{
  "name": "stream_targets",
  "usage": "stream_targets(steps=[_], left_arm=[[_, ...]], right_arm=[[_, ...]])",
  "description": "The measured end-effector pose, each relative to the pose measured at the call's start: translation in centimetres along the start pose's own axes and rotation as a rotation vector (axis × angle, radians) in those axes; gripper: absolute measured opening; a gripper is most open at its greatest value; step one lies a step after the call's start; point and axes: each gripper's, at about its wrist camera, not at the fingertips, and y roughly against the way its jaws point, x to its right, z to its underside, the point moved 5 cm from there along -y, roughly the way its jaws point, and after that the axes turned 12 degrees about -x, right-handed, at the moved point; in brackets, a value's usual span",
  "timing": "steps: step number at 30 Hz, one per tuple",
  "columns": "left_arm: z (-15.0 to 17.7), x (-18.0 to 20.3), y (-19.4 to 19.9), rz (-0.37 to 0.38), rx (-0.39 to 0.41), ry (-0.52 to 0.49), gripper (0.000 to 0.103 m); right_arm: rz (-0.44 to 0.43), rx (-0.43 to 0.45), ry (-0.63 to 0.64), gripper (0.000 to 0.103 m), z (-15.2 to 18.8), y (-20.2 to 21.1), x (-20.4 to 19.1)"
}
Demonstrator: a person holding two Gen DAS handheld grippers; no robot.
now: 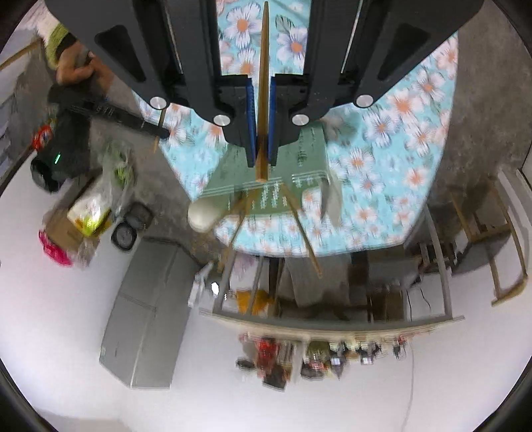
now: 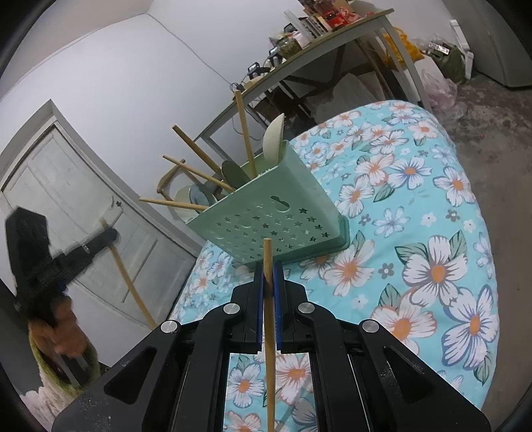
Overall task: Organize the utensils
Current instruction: 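Lift the chopstick above the green holder with the left tool while the right tool follows, then lower the chopstick into the green holder and open the left tool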
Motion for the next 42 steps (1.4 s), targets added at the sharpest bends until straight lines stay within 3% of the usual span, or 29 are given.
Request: stream_targets(steps=[11,15,21,28,42], left_arm=[[-8.2,1.5,6.7,0.086,0.327,0.050,0.006],[-10.5,2.7,7.5,0.013,0.461,0.027,0.006],[-12.6,2.8,6.8,-0.100,0.588,0.008,0.006],[-13.5,1.6,1.3,-0.193,0.578,0.003,0.006],[-10.6,-0.1,-5.6,-0.203,0.467,0.051,0.006]], right_arm=[[-0.013,-0.014,-0.003,0.004,0.2,-0.5,0.1],[-0.025,-0.024,-0.007,0.004,0.2,-0.9,0.2],[-0.039,-0.033,-0.013,0.004,-0.1,-1.4,0.7],[-0.051,-0.046,-0.014,0.004,-0.4,-1.9,1.3],[-0.055,-0.060,-0.018,0.004,-0.4,-2.4,1.5]])
